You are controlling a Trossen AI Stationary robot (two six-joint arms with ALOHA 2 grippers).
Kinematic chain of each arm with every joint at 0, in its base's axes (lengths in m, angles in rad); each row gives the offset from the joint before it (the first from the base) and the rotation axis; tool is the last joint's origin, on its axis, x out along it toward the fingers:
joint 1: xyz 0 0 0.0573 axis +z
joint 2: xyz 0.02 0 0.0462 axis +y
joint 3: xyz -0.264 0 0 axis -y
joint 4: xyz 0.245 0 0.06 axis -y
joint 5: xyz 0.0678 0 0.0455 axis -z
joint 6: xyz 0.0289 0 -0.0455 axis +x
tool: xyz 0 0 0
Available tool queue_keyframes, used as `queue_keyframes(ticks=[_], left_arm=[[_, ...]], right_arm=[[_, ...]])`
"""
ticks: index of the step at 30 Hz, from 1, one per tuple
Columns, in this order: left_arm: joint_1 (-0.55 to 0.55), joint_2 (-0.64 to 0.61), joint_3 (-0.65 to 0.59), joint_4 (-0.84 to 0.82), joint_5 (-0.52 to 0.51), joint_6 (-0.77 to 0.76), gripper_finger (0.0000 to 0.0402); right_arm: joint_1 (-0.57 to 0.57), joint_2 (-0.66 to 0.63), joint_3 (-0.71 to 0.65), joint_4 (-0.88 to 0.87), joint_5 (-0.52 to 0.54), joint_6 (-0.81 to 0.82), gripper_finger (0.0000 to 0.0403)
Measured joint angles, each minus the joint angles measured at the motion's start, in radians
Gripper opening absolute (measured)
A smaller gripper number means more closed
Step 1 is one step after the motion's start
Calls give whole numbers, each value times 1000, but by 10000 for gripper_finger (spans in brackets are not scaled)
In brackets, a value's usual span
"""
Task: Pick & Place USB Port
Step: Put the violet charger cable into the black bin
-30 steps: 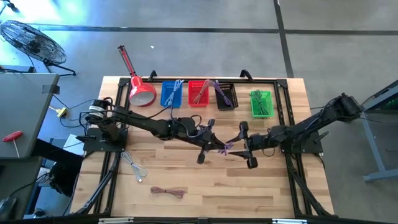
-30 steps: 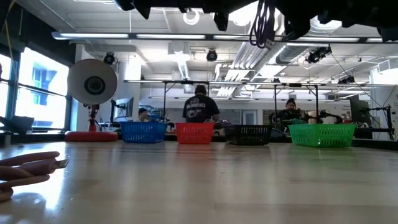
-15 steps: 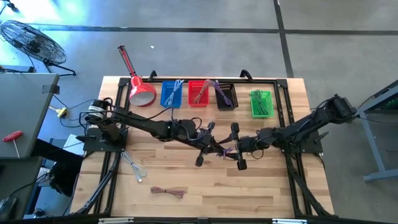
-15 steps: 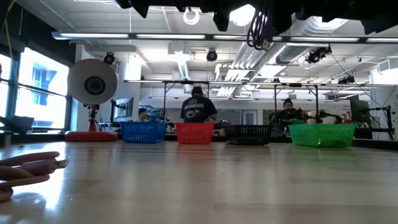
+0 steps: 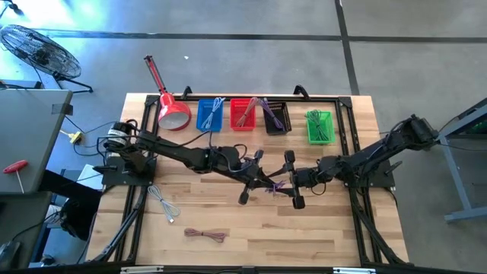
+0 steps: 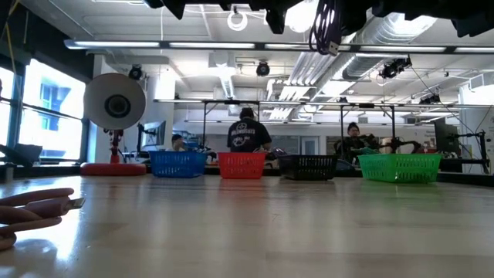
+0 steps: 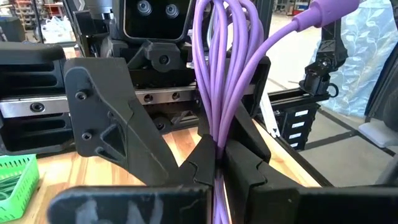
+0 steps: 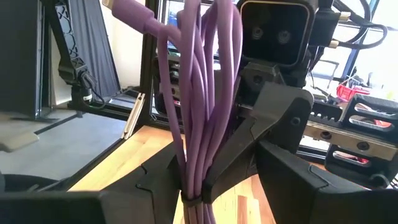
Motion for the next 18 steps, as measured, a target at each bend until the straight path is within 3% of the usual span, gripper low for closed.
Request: queue_keyframes(ticks=[6,13,18], left_arm=[[0,0,-1,-6,-2,0,5],[7,8,-9,-48,-49,-4,5],[4,7,-8,-50,-40,-3,5]], right_arm=[[1,-13,0,19,-5,-8,190],[3,-54,46,26,-155,-11,190],[4,-55,52,-12,-133,-11,190]])
